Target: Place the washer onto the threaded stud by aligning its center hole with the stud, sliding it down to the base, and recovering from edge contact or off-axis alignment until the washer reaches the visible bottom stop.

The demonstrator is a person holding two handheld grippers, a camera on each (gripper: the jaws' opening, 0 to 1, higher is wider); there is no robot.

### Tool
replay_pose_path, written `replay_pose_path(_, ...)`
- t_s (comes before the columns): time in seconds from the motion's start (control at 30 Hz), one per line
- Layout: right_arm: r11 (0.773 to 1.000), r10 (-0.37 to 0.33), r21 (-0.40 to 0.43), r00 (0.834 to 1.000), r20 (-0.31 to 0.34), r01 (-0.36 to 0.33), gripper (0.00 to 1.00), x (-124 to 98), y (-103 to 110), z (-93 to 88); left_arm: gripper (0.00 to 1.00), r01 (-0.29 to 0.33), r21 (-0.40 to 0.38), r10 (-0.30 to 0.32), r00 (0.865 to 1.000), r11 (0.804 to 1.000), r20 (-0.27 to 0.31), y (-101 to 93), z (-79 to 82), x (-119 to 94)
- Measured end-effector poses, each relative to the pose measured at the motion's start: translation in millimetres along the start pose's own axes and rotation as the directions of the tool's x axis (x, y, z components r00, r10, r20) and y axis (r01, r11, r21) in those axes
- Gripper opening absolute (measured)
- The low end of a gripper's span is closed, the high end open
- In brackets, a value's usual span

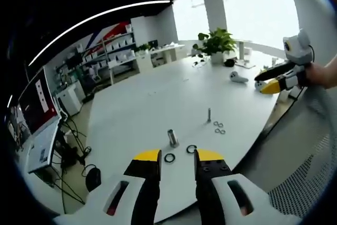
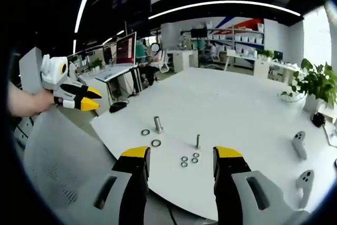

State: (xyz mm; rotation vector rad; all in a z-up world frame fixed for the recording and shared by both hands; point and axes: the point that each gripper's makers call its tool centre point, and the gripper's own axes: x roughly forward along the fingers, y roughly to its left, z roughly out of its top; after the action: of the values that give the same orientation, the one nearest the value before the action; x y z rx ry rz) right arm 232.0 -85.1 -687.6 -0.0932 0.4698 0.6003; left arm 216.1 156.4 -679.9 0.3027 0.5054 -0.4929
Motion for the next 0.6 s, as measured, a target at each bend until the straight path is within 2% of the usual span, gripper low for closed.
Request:
replay_pose_path(0.2,1.000,-0.004,0.022,1.000,0.001,0.004,0.50,-1.8,-3.3,-1.8,0.23,0.003,0.013,-0.002,1.000,1.000,-0.010,-4.3,-1.2,0.7)
replay_pose_path(0.4,1.000,0.003,0.007,1.000,0.001,-0.003,0.50,-0.5,0.5,-0.6,0.23,-0.022,0.002,0.022,1.000,1.000,-0.005,5.4,-1.6,-1.0)
replay_pose_path(0.6,1.000,0.002,0.022,1.000,0.000,-0.002,0.50,-0.9,-1.4,-2.0,0.23,-0.005,0.030,0.005,1.000,1.000,-0.026,-1.8,-4.4,2.2)
